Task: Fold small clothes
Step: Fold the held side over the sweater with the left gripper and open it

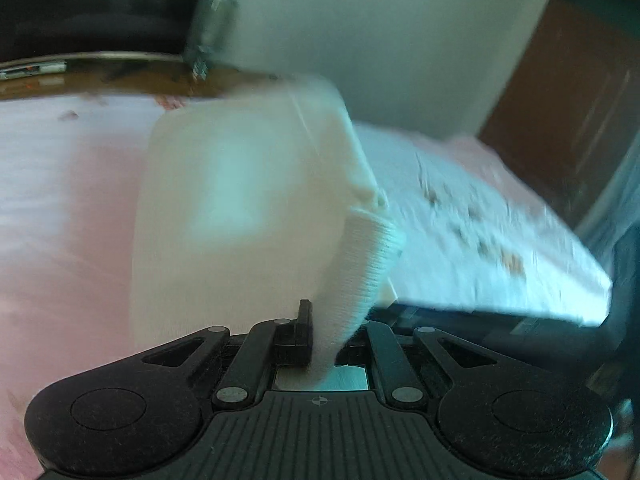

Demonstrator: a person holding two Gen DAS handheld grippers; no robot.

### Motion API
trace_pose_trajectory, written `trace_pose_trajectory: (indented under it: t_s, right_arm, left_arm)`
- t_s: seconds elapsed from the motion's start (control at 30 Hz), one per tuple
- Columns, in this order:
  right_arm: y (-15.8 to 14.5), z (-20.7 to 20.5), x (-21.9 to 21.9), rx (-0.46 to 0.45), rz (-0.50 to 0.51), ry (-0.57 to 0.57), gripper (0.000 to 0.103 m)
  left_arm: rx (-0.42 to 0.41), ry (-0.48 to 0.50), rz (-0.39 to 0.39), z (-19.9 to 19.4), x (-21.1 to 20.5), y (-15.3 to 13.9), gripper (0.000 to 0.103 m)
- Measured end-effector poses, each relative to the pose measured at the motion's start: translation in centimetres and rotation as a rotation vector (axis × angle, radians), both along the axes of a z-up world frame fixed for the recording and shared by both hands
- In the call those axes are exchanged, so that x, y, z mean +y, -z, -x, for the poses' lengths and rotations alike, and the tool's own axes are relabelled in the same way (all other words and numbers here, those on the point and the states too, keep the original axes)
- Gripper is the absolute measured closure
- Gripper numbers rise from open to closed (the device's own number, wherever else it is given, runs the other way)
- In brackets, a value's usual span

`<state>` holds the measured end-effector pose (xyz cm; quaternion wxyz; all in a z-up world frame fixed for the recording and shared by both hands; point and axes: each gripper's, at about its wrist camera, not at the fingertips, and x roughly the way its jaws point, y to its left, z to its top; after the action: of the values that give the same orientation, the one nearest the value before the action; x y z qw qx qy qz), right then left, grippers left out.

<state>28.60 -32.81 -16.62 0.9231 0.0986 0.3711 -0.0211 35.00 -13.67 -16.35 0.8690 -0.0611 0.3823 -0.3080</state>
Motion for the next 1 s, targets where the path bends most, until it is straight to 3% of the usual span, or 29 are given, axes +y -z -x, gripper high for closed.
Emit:
trace_pose_trajectory:
  t_s: [0.17, 0.2, 0.23, 0.3, 0.37, 0.47, 0.53, 0.6, 0.73, 0.87, 0.93, 1.0]
  right_arm:
    - [-0.9, 1.7, -2.4, -0.012, -0.091, 0.058, 0.065]
    - [-1.0, 2.1, -2.7, -0.019, -0.131, 0.060, 0.064]
    - [-1.1, 2.3, -3.1, -0.021, -0.174, 0.067, 0.064]
    - [-1.1, 2.2, -3.6, -0.021, -0.268, 0.077, 0.063]
    - [-1.1, 2.3, -4.3, -0.021, -0.376, 0.074, 0.062]
    - [-0.9, 1.7, -4.6, -0.014, -0.450, 0.068, 0.057]
    - [-0.5, 0.7, -4.6, 0.005, -0.484, 0.069, 0.056]
    - [-0.2, 0.2, -5.1, 0.003, -0.533, 0.081, 0.057]
    - [0.4, -0.2, -6.4, -0.010, -0.597, 0.121, 0.037]
    - [1.0, -1.1, -7.1, -0.012, -0.665, 0.132, 0.040]
    - [1.4, -2.4, -7.0, -0.011, -0.645, 0.131, 0.044]
    - [1.7, -3.5, -7.0, -0.013, -0.605, 0.147, 0.050]
  left_arm:
    - [0.026, 0.016, -0.048, 1.2, 0.3, -0.7, 0.095]
    - [0.034, 0.021, -0.045, 1.5, 0.5, -1.2, 0.080]
    - [0.039, 0.033, -0.038, 1.8, 0.7, -1.7, 0.052]
    - [0.006, 0.035, -0.022, 2.9, 1.0, -2.9, 0.023]
    - [-0.045, 0.037, -0.018, 3.6, 2.1, -4.2, 0.023]
    - [-0.054, -0.003, -0.036, 2.6, 3.5, -4.3, 0.023]
    - [-0.037, -0.090, -0.062, 1.1, 5.0, -3.9, 0.023]
    - [-0.005, -0.170, -0.035, -0.6, 6.8, -3.7, 0.023]
    - [-0.006, -0.263, -0.043, -3.1, 8.0, -3.0, 0.023]
    - [0.024, -0.265, -0.062, -5.3, 6.7, -1.1, 0.024]
    - [0.039, -0.245, -0.084, -5.9, 5.5, 0.0, 0.033]
    - [0.076, -0.239, -0.083, -6.2, 4.8, 0.9, 0.033]
